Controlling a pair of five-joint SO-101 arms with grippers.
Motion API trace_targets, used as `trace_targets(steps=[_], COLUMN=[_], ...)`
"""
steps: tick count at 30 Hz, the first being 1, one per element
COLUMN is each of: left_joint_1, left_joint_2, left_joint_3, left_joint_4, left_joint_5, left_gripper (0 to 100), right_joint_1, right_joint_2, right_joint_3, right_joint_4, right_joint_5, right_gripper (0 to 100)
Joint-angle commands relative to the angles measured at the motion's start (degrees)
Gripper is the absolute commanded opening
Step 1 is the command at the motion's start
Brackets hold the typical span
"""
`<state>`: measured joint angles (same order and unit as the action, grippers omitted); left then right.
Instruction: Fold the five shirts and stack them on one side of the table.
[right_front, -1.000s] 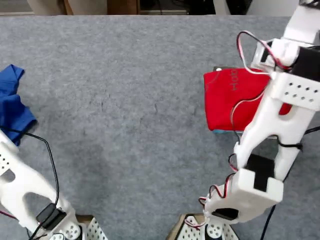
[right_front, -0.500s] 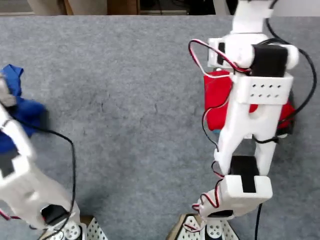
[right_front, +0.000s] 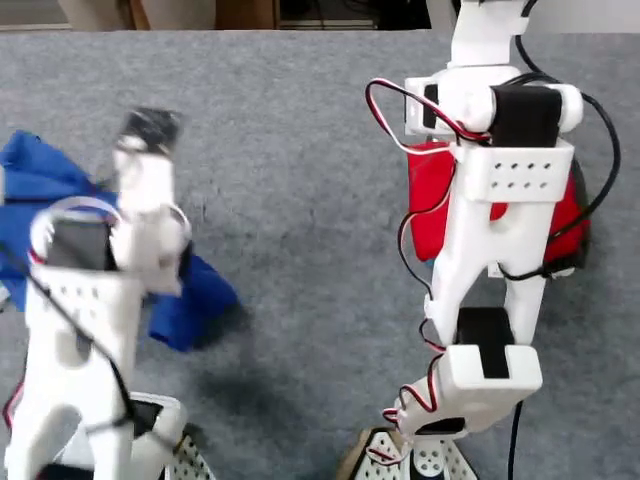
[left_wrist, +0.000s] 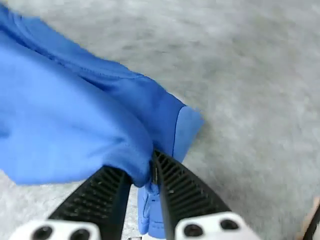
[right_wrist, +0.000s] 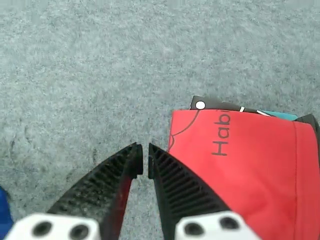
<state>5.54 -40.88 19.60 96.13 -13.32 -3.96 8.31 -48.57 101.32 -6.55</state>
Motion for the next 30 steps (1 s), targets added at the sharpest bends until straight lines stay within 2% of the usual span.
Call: trace_targets(steps=[1, 4, 7, 9, 11, 13, 16, 20, 25, 30], left_joint_1=[7.21, 9.41, 8.79, 5.27, 0.44, -5.98, -18.46, -36.75, -54.51, -65.23], left_joint_2=[-8.57, -12.79, -15.87, -17.63, -18.68, -18.77, -18.77, -15.52, -6.81, -0.04], left_joint_3=[3.78, 4.57, 3.43, 0.79, -3.34, -7.56, -9.58, 0.35, 13.27, 18.81], left_joint_4=[-0.53, -0.26, 1.41, 2.37, 2.46, 2.46, 0.26, -8.70, -19.96, -26.20], left_joint_5=[0.09, 0.18, 1.58, 5.98, 8.35, 8.09, 8.09, 8.18, 6.95, 1.23], left_gripper=[2, 3, 18, 26, 28, 29, 28, 28, 28, 28], right_joint_1=[-1.19, -1.19, -1.45, -2.59, -4.18, -6.20, -10.51, -19.91, -33.19, -44.62], right_joint_2=[0.75, 1.63, 2.33, 2.59, 3.12, 3.82, 5.41, 8.75, 14.29, 20.18], right_joint_3=[-2.33, -2.33, -2.33, -2.33, -2.33, -2.33, -2.24, -2.33, -2.33, -2.42], right_joint_4=[0.26, -0.62, -2.11, -2.37, -2.46, -2.46, -2.46, -2.20, -2.55, -2.02], right_joint_5=[0.35, 0.53, 0.53, 0.62, 0.62, 0.62, 0.35, 0.26, 0.26, -0.88], right_gripper=[3.7, 3.7, 3.7, 3.7, 3.9, 6.5, 16.2, 26.7, 27.8, 27.8])
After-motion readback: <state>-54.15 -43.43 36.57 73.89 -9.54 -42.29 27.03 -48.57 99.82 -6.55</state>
